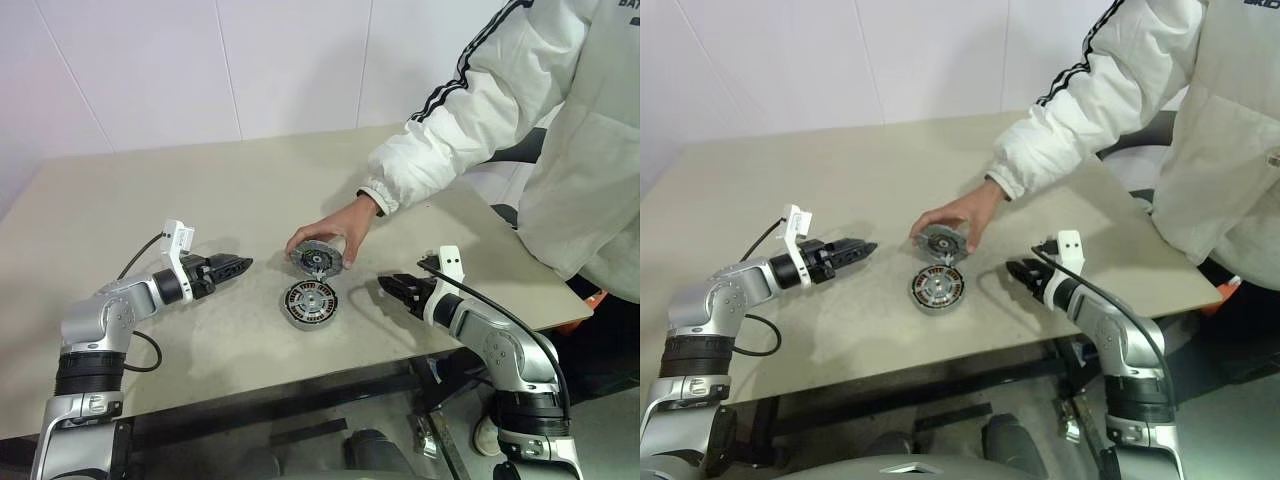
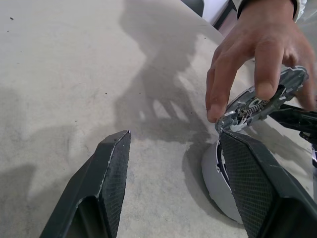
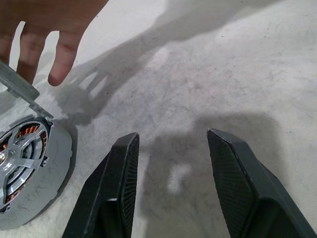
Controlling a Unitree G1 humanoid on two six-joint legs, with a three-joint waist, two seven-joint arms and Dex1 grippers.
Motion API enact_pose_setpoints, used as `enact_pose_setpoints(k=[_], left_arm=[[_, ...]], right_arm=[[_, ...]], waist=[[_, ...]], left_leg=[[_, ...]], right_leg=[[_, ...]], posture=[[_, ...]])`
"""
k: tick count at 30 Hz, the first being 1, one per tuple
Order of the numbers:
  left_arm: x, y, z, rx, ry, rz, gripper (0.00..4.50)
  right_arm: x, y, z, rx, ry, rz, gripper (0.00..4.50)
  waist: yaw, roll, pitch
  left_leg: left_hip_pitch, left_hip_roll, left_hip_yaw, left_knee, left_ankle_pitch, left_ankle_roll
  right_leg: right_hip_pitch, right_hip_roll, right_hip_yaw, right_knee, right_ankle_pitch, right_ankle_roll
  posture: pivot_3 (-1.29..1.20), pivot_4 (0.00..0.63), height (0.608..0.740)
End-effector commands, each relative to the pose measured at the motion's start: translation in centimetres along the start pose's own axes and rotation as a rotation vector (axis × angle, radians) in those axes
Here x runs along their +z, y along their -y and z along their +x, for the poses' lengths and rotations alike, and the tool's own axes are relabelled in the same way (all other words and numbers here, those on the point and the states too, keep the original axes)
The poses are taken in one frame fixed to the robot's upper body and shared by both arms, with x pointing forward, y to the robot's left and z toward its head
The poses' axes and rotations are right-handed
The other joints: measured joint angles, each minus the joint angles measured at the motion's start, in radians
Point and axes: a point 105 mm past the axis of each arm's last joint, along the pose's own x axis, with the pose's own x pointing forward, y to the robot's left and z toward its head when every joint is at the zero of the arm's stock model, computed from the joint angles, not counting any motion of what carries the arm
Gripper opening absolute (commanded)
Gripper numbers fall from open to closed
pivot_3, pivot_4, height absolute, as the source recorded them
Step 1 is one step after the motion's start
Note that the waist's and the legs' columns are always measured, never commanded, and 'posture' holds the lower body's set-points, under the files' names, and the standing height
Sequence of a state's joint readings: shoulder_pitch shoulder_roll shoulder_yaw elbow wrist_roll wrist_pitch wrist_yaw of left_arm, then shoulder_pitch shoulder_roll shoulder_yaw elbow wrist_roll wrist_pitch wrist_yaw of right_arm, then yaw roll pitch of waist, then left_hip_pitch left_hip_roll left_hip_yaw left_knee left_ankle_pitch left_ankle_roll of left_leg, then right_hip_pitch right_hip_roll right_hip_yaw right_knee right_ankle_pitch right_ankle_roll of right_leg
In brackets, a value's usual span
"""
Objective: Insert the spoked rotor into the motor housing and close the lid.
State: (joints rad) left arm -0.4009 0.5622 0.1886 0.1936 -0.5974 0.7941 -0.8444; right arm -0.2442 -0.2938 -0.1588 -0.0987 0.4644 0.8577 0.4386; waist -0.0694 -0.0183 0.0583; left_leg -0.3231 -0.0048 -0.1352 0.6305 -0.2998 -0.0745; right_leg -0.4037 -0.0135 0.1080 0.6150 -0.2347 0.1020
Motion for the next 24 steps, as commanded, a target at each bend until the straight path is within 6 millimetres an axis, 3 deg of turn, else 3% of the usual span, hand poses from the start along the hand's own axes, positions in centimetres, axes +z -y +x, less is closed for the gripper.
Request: enact_pose_setpoints(k=[1, 24], left_arm=[[1.19, 0.41, -0.07, -0.010, 0.035, 0.041, 3.06], [1.23, 0.54, 0.19, -0.009, 0.041, 0.038, 3.06]], right_arm=[[1.59, -0.88, -0.15, 0.025, 0.052, -0.051, 2.27], [1.60, -0.54, 0.07, 0.006, 0.052, -0.069, 2.27]], waist=[[0.000, 0.000, 0.000], [0.000, 0.000, 0.000]], left_leg=[[0.000, 0.000, 0.000, 0.000, 0.000, 0.000], [0.000, 0.000, 0.000, 0.000, 0.000, 0.000]], right_leg=[[0.000, 0.000, 0.000, 0.000, 0.000, 0.000], [0.000, 0.000, 0.000, 0.000, 0.000, 0.000]], posture=[[0.00, 0.000, 0.740], [0.00, 0.000, 0.740]])
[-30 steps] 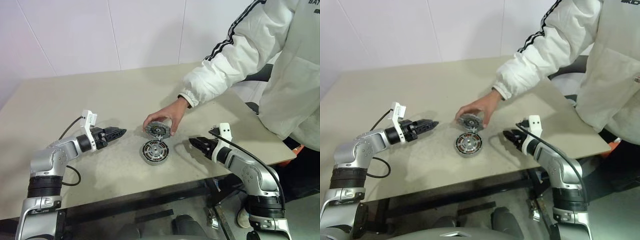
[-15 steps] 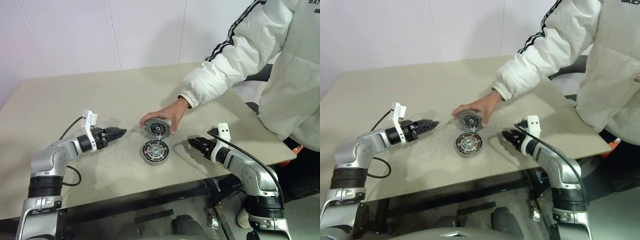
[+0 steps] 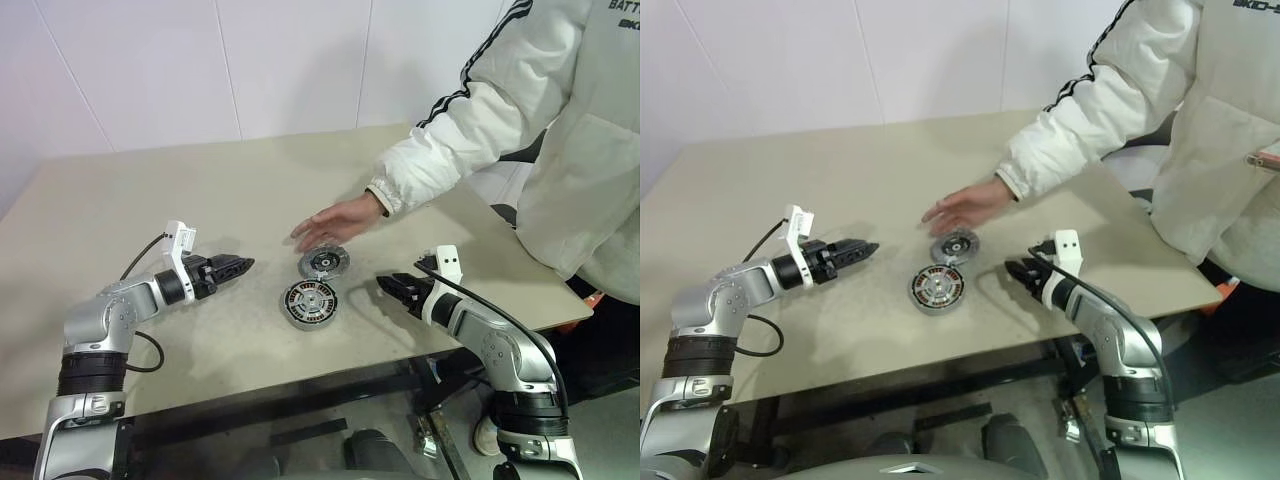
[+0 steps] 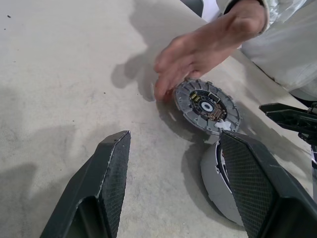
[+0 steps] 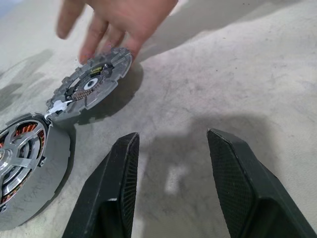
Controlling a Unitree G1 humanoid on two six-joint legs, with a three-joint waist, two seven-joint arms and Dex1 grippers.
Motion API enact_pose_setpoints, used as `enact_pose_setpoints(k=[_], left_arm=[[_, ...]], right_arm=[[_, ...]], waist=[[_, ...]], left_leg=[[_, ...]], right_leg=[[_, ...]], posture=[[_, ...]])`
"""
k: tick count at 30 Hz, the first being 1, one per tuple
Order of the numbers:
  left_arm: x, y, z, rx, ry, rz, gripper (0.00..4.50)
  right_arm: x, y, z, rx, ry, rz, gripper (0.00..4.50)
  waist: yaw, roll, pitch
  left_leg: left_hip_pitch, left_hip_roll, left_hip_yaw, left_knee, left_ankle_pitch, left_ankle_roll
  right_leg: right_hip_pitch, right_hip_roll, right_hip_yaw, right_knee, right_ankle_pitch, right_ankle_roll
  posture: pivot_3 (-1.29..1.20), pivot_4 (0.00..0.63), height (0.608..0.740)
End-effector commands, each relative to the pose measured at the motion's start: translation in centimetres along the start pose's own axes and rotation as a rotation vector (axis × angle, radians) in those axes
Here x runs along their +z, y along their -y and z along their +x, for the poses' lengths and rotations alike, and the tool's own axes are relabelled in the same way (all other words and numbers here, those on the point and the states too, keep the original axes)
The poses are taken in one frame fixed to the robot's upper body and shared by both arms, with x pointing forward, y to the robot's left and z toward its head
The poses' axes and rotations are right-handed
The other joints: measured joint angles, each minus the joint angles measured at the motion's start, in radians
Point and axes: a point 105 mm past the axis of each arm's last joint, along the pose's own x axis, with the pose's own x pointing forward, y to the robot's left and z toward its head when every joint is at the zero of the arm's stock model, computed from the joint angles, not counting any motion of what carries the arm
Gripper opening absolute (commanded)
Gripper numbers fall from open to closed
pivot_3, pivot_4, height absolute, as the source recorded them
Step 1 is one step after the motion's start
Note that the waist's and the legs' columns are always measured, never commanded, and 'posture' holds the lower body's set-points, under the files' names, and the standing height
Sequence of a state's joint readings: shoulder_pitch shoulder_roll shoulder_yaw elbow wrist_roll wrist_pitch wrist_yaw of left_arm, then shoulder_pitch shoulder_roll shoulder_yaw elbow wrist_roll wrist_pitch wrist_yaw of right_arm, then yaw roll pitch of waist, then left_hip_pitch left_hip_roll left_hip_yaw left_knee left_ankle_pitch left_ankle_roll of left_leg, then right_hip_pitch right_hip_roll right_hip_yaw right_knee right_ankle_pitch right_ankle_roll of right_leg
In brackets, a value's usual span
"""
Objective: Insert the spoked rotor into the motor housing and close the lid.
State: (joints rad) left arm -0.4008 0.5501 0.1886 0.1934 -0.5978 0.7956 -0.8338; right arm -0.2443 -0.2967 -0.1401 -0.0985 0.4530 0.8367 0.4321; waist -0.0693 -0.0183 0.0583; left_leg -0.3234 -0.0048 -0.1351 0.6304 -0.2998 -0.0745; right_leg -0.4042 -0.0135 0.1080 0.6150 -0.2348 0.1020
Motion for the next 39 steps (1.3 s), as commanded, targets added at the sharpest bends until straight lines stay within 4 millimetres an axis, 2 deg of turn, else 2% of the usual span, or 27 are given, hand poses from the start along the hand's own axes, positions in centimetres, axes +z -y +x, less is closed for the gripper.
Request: enact_pose_setpoints(k=[1, 8, 14, 18, 21, 25, 32, 39], left_arm=[[1.4, 0.5, 0.0, -0.010, 0.038, 0.046, 3.06], [1.4, 0.5, 0.0, -0.007, 0.038, 0.045, 3.06], [1.3, 0.5, 0.1, -0.008, 0.038, 0.045, 3.06], [1.3, 0.6, 0.4, -0.012, 0.037, 0.044, 3.06], [1.2, 0.8, 0.5, -0.016, 0.038, 0.044, 3.06], [1.1, 0.6, 0.2, -0.004, 0.042, 0.043, 3.06], [0.9, 0.4, -0.3, 0.014, 0.043, 0.038, 3.06], [0.9, 0.5, -0.1, 0.016, 0.043, 0.037, 3.06]], right_arm=[[1.6, -0.4, -0.1, 0.009, 0.050, -0.042, 2.27], [2.0, -1.1, 0.2, 0.051, 0.062, 0.028, 2.27], [3.0, -3.9, 1.2, 0.202, 0.054, 0.217, 2.27], [2.9, -5.2, 2.6, 0.250, 0.017, 0.235, 2.27], [2.3, -5.0, 4.0, 0.231, -0.012, 0.212, 2.27], [1.7, -4.2, 4.9, 0.205, -0.026, 0.204, 2.27], [0.5, -4.2, 5.7, 0.200, -0.048, 0.190, 2.27], [0.8, -4.8, 6.0, 0.210, -0.030, 0.196, 2.27]], waist=[[0.000, 0.000, 0.000], [0.000, 0.000, 0.000], [-0.001, 0.001, 0.001], [0.000, 0.001, 0.001], [-0.001, 0.001, 0.001], [-0.001, 0.002, 0.001], [-0.003, 0.002, 0.001], [-0.003, 0.002, 0.001]], left_leg=[[0.000, 0.000, 0.000, 0.000, 0.000, 0.000], [0.000, 0.000, 0.000, 0.000, 0.000, 0.000], [0.000, 0.000, 0.000, 0.000, 0.000, 0.000], [0.000, 0.000, 0.000, 0.000, 0.000, 0.000], [-0.001, 0.000, 0.000, 0.000, 0.000, 0.000], [-0.001, 0.000, 0.000, -0.001, 0.000, 0.000], [-0.002, 0.000, 0.000, -0.001, 0.000, 0.000], [-0.002, 0.000, 0.000, -0.001, 0.000, 0.000]], right_leg=[[0.000, 0.000, 0.000, 0.000, 0.000, 0.000], [0.000, 0.000, 0.000, 0.000, 0.000, 0.000], [0.000, 0.000, 0.000, 0.000, 0.000, 0.000], [-0.001, 0.000, 0.000, 0.000, 0.000, 0.000], [-0.001, 0.000, 0.000, 0.000, 0.000, 0.000], [-0.001, 0.000, 0.000, 0.000, 0.002, 0.002], [-0.002, 0.000, 0.000, 0.000, 0.002, 0.003], [-0.002, 0.000, 0.000, 0.000, 0.002, 0.003]], posture=[[0.00, 0.000, 0.740], [0.00, 0.000, 0.740], [0.00, 0.000, 0.740], [0.00, 0.000, 0.740], [0.00, 0.000, 0.740], [0.00, 0.000, 0.740], [0.00, 0.000, 0.740], [0.00, 0.000, 0.740]])
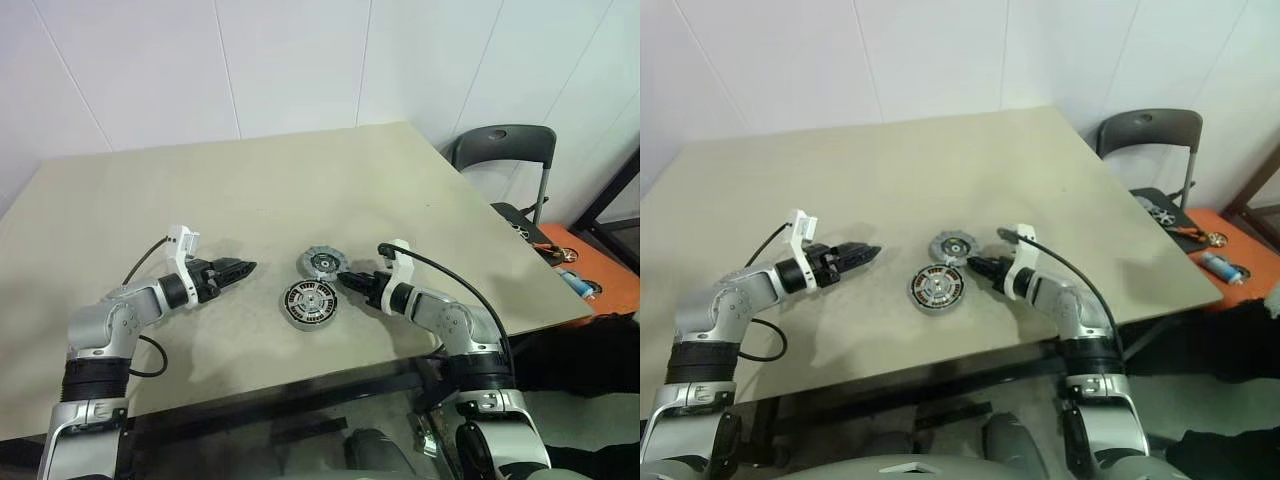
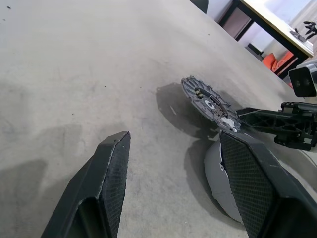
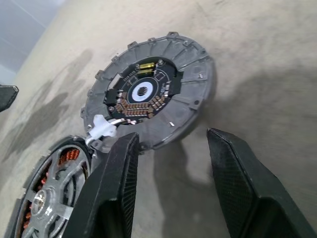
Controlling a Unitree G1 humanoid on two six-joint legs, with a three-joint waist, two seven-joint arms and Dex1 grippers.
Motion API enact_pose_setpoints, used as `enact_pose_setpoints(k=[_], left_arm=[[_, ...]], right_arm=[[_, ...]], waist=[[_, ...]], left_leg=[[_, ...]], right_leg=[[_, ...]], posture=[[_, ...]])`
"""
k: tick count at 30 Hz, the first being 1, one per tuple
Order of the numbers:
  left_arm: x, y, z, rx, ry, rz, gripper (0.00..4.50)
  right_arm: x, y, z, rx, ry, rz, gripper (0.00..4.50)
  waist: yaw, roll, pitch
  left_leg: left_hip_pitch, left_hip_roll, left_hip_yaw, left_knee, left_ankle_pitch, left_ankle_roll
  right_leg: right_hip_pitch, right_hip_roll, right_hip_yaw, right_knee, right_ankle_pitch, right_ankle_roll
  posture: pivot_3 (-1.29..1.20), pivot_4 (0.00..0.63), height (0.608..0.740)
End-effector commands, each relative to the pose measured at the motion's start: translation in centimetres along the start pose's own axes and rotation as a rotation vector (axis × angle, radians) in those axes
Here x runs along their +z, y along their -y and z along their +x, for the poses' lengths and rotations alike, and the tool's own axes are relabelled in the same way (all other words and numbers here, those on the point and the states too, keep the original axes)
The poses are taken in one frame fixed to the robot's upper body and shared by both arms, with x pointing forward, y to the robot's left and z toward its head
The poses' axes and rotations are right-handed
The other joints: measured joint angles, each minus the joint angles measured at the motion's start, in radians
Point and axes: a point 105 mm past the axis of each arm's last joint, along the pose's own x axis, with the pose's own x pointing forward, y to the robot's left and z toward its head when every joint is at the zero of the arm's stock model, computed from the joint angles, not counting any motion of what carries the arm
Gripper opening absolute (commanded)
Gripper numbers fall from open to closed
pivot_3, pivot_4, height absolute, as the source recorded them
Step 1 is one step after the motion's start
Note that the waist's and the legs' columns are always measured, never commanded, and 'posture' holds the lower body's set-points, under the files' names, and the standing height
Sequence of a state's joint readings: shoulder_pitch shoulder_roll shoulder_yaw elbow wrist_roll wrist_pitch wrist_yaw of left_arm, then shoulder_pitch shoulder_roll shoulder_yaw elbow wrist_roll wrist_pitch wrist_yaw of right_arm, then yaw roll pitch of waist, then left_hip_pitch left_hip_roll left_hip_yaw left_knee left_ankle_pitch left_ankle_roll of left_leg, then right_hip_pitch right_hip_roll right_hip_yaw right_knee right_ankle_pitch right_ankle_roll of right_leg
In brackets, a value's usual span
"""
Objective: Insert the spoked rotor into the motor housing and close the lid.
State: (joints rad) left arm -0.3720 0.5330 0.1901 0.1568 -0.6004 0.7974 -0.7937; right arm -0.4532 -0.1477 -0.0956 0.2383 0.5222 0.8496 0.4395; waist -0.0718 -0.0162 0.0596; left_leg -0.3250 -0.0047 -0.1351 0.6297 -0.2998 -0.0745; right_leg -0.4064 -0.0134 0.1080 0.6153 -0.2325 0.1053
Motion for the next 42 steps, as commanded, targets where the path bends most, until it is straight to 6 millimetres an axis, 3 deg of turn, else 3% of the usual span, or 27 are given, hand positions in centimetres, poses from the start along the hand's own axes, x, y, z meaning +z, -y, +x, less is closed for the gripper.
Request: enact_pose_setpoints(k=[1, 13, 18, 22, 27, 31, 35, 42], left_arm=[[1.5, 0.4, -0.1, -0.009, 0.042, 0.039, 3.06], [1.2, 0.3, 0.1, -0.006, 0.038, 0.037, 3.06], [1.2, 0.2, 0.1, -0.003, 0.036, 0.038, 3.06], [1.1, 0.1, 0.0, 0.002, 0.033, 0.038, 3.06], [1.0, 0.1, 0.1, 0.004, 0.030, 0.037, 3.06], [1.1, 0.1, 0.2, 0.003, 0.031, 0.039, 3.06], [1.1, 0.0, 0.2, 0.004, 0.030, 0.038, 3.06], [1.0, 0.3, 0.2, -0.002, 0.026, 0.039, 3.06]], right_arm=[[1.9, -1.4, 0.3, 0.042, 0.059, -0.026, 2.27], [1.9, -1.9, 0.9, 0.063, 0.072, 0.041, 2.27], [1.7, -0.9, 0.9, 0.032, 0.076, 0.073, 2.27], [2.0, 0.2, 0.8, -0.010, 0.093, 0.078, 1.39], [1.6, -0.4, 1.1, 0.005, 0.074, 0.042, 0.01], [0.6, -0.8, 1.0, 0.016, 0.047, 0.011, 0.01], [0.9, -1.6, 0.7, 0.044, 0.053, -0.060, 0.01], [1.8, -5.2, -1.7, 0.151, 0.067, -0.437, 0.01]], waist=[[0.000, 0.000, 0.000], [-0.001, 0.000, 0.000], [0.000, 0.000, 0.000], [0.000, 0.001, 0.000], [0.000, 0.001, 0.000], [0.000, 0.001, 0.000], [0.000, 0.002, 0.000], [0.002, 0.002, 0.000]], left_leg=[[0.000, 0.000, 0.000, 0.000, 0.000, 0.000], [0.000, 0.000, 0.000, 0.000, 0.000, 0.000], [0.000, 0.000, 0.000, 0.000, 0.000, 0.000], [0.000, 0.000, 0.000, 0.000, 0.000, 0.000], [0.001, 0.000, 0.000, 0.001, 0.000, 0.000], [0.000, 0.000, 0.000, 0.000, 0.000, 0.000], [0.001, 0.000, 0.000, 0.000, 0.000, 0.000], [-0.001, 0.000, 0.000, -0.001, 0.000, 0.000]], right_leg=[[0.000, 0.000, 0.000, 0.000, 0.000, 0.000], [0.000, 0.000, 0.000, 0.000, 0.000, 0.000], [0.000, 0.000, 0.000, 0.000, 0.000, 0.000], [0.000, 0.000, 0.000, 0.000, 0.000, 0.000], [0.001, 0.000, 0.000, 0.000, 0.000, 0.000], [0.001, 0.000, 0.000, 0.000, 0.000, 0.000], [0.001, 0.000, 0.000, 0.000, 0.000, 0.000], [0.000, 0.000, 0.000, -0.001, 0.000, 0.001]], posture=[[0.00, 0.000, 0.740], [0.00, 0.000, 0.740], [0.00, 0.000, 0.740], [0.00, 0.000, 0.740], [0.00, 0.000, 0.740], [0.00, 0.000, 0.740], [0.00, 0.000, 0.740], [0.00, 0.000, 0.740]])
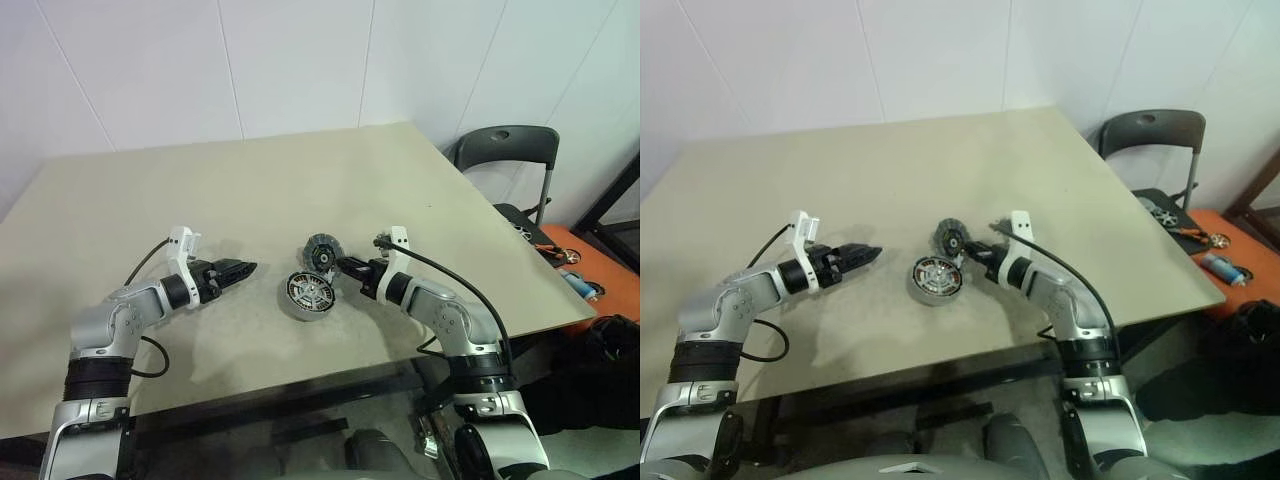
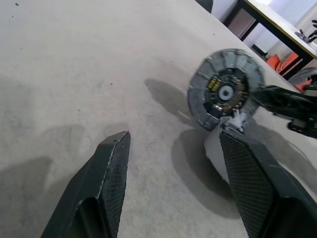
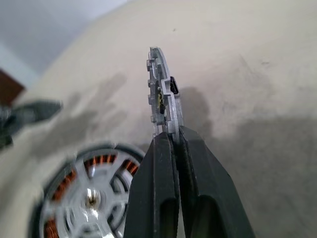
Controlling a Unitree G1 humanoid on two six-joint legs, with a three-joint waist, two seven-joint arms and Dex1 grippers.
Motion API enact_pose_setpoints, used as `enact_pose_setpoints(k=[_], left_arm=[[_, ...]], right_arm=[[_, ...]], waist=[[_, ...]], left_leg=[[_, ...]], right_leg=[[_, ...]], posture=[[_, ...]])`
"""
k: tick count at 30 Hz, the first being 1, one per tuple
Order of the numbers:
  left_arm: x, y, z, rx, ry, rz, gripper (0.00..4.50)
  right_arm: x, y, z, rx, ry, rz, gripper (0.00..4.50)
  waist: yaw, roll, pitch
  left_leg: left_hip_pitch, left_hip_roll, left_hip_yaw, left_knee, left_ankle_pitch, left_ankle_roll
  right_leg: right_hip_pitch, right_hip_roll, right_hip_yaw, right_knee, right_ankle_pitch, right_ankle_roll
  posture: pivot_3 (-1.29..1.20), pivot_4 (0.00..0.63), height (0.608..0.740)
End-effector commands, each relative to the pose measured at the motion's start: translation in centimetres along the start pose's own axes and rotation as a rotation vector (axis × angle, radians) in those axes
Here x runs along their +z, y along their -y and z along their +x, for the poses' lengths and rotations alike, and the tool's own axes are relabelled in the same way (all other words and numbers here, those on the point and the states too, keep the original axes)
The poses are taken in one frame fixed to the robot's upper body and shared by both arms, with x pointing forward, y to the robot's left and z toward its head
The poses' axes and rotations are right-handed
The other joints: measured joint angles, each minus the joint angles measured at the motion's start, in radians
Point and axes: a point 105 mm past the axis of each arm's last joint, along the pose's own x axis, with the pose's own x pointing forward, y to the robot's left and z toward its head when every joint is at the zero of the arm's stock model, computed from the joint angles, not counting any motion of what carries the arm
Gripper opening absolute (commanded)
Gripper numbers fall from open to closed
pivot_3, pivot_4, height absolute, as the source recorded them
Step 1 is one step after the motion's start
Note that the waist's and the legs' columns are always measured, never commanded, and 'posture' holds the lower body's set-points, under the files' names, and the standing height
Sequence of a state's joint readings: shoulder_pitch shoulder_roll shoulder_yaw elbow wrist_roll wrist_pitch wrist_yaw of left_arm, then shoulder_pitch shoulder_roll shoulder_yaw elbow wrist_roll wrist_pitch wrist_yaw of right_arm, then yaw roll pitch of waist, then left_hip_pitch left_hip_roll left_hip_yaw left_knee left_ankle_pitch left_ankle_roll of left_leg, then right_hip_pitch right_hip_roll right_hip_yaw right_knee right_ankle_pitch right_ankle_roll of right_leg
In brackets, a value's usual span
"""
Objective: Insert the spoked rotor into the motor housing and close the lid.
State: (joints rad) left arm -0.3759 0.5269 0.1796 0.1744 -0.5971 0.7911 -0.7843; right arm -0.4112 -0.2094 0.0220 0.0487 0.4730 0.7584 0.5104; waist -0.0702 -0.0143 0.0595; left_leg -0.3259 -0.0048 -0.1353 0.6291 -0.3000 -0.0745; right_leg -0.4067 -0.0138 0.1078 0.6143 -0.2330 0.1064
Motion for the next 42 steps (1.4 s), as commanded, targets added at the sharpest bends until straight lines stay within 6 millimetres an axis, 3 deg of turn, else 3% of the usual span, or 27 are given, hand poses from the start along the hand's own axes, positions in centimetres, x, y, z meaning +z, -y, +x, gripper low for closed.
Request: enact_pose_setpoints(k=[1, 6, 9, 13, 16, 19, 23, 28, 32, 37, 42], left_arm=[[1.4, 0.5, -0.1, -0.010, 0.035, 0.046, 3.06], [1.0, 0.5, 0.0, -0.009, 0.034, 0.040, 3.06], [0.7, 0.5, 0.0, -0.008, 0.034, 0.034, 3.06], [0.6, 0.6, 0.1, -0.009, 0.035, 0.029, 3.06], [0.6, 0.6, 0.1, -0.009, 0.037, 0.027, 3.06], [0.6, 0.6, 0.1, -0.007, 0.039, 0.025, 3.06], [0.7, 0.6, 0.3, -0.007, 0.041, 0.026, 3.06], [0.9, 0.5, 0.4, -0.006, 0.043, 0.027, 3.06], [1.0, 0.5, 0.4, -0.007, 0.045, 0.027, 3.06], [0.8, 0.5, 0.2, -0.005, 0.043, 0.026, 3.06], [0.7, 0.5, 0.0, -0.001, 0.041, 0.028, 3.06]], right_arm=[[0.8, -2.3, -0.8, 0.050, 0.010, -0.256, 0.01], [0.2, -1.6, -2.0, -0.070, 0.022, -0.571, 0.01], [0.5, 0.7, -2.7, -0.257, 0.066, -0.754, 0.01], [2.0, 4.5, -4.1, -0.517, 0.124, -0.839, 0.01], [3.4, 5.7, -5.0, -0.643, 0.177, -0.914, 0.01], [4.7, 5.7, -5.6, -0.713, 0.243, -0.973, 0.01], [6.2, 3.5, -4.9, -0.666, 0.336, -1.032, 0.01], [6.8, 3.3, -4.3, -0.666, 0.351, -1.037, 0.01], [5.5, 4.6, -4.4, -0.663, 0.286, -1.046, 0.01], [1.7, 6.6, -4.9, -0.600, 0.141, -1.040, 0.01], [-0.5, 6.3, -5.6, -0.524, 0.102, -1.122, 0.01]], waist=[[0.000, 0.000, 0.000], [0.003, 0.000, 0.000], [0.007, 0.000, 0.000], [0.022, -0.001, 0.000], [0.030, -0.001, 0.000], [0.026, -0.001, 0.000], [0.024, -0.001, 0.000], [0.024, 0.000, 0.000], [0.027, 0.000, 0.000], [0.025, -0.001, 0.000], [0.021, -0.001, 0.000]], left_leg=[[0.000, 0.000, 0.000, 0.000, 0.000, 0.000], [-0.003, 0.000, 0.000, 0.000, 0.000, 0.001], [-0.004, -0.001, 0.000, 0.002, 0.000, 0.000], [-0.005, -0.002, 0.000, 0.004, 0.000, 0.000], [-0.004, -0.002, 0.000, 0.006, 0.000, 0.000], [-0.004, -0.002, 0.000, 0.005, 0.000, 0.000], [-0.004, -0.001, 0.000, 0.002, 0.000, 0.000], [-0.006, -0.001, 0.000, 0.002, 0.000, 0.000], [-0.006, -0.001, 0.000, 0.003, 0.000, 0.000], [-0.006, -0.001, 0.000, 0.003, 0.000, 0.000], [-0.002, -0.001, 0.000, 0.002, 0.000, 0.000]], right_leg=[[-0.001, 0.000, 0.000, 0.000, 0.000, 0.000], [-0.002, -0.001, 0.000, 0.000, -0.001, 0.001], [-0.002, -0.001, 0.000, -0.001, -0.001, 0.000], [-0.001, -0.002, 0.000, -0.001, -0.002, -0.002], [0.000, -0.002, 0.000, 0.000, -0.002, -0.002], [-0.001, -0.002, 0.000, 0.000, -0.002, -0.002], [-0.003, -0.001, 0.001, 0.000, 0.001, -0.005], [-0.004, -0.001, 0.001, 0.000, 0.002, -0.003], [-0.004, -0.001, 0.001, 0.000, 0.002, -0.003], [-0.003, -0.001, 0.001, 0.000, 0.002, -0.003], [-0.001, -0.001, 0.001, 0.000, 0.001, -0.005]], posture=[[0.00, 0.000, 0.740], [0.00, 0.000, 0.740], [0.00, 0.000, 0.740], [0.00, 0.000, 0.740], [0.00, 0.000, 0.740], [0.00, 0.000, 0.740], [0.00, 0.000, 0.740], [0.00, 0.000, 0.740], [0.00, 0.000, 0.740], [0.00, 0.000, 0.740], [0.00, 0.000, 0.740]])
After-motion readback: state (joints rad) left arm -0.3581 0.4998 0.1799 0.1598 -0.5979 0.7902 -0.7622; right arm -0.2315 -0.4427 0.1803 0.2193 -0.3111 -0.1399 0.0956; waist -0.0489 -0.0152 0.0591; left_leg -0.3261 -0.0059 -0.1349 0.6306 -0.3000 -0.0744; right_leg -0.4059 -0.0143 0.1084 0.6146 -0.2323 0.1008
